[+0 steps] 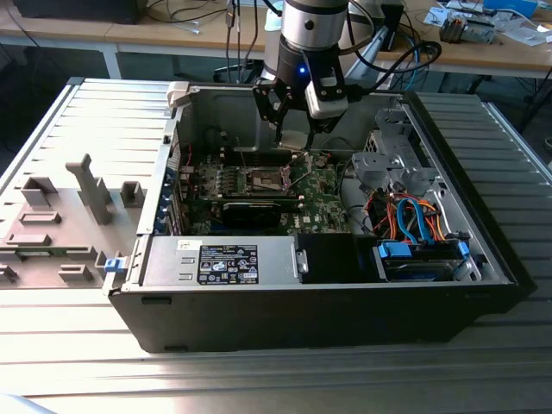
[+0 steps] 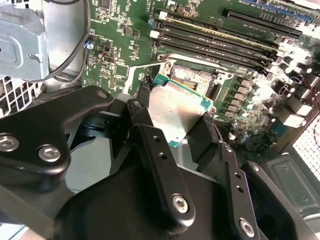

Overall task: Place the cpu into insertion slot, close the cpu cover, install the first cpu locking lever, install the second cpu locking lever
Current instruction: 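Place the cpu into insertion slot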

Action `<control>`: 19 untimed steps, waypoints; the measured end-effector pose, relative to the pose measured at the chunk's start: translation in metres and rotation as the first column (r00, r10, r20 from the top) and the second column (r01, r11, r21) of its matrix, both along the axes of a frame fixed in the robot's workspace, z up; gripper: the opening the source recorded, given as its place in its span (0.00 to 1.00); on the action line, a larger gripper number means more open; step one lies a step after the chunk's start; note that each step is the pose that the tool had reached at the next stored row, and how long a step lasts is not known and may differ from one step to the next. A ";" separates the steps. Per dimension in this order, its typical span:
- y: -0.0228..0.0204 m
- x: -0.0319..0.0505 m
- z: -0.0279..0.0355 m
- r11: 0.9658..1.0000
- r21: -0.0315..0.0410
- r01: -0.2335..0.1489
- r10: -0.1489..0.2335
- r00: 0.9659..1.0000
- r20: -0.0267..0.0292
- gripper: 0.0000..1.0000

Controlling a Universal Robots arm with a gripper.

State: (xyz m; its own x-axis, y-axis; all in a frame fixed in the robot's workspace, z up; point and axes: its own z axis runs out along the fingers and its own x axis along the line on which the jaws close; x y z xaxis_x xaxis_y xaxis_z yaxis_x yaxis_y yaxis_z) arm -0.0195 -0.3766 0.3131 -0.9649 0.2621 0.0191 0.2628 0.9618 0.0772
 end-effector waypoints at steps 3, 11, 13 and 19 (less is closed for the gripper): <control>0.0000 0.0000 0.0000 1.000 0.000 0.005 -0.005 1.000 0.000 0.54; 0.0000 0.0000 0.0000 1.000 0.000 0.021 -0.021 1.000 0.000 0.54; 0.0000 0.0000 -0.0001 1.000 0.000 0.025 -0.025 1.000 0.000 0.54; 0.0000 0.0000 -0.0002 0.999 0.000 0.037 -0.037 0.999 0.000 0.54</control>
